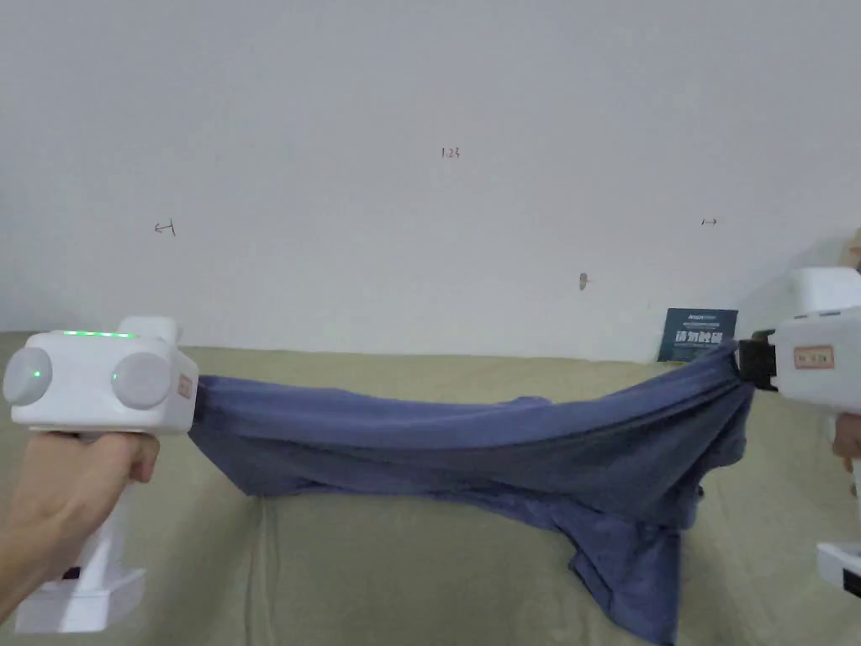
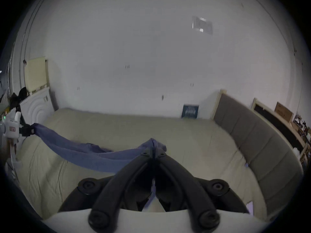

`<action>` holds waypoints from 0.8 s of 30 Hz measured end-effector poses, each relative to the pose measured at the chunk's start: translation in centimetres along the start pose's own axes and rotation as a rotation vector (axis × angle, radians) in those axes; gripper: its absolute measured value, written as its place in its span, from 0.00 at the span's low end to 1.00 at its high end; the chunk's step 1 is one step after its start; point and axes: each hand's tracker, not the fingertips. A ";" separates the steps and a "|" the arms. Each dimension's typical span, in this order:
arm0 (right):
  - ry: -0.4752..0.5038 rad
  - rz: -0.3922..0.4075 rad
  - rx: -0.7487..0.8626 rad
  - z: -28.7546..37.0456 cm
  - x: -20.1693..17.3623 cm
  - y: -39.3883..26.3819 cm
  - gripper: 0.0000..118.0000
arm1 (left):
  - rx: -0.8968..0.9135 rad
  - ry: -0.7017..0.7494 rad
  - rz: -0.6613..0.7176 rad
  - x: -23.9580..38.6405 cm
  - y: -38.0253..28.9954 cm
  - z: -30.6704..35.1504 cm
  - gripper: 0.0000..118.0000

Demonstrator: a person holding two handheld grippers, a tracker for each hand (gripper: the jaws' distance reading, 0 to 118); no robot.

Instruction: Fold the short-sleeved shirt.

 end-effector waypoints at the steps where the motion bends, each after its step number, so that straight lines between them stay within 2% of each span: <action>1: -0.009 -0.007 -0.036 0.6 -0.1 -2.5 0.03 | -0.017 0.002 -0.009 -0.2 -2.1 0.3 0.01; 11: 0.035 -0.105 -0.220 9.3 0.4 -21.2 0.03 | -0.156 -0.038 -0.035 -3.7 -19.2 6.3 0.01; 19: 0.040 -0.170 -0.278 18.3 1.8 -29.4 0.03 | -0.211 -0.077 0.023 -7.1 -27.4 12.6 0.01; 24: 0.049 -0.165 -0.306 22.0 2.1 -32.4 0.03 | -0.235 -0.106 0.037 -8.2 -30.9 16.0 0.01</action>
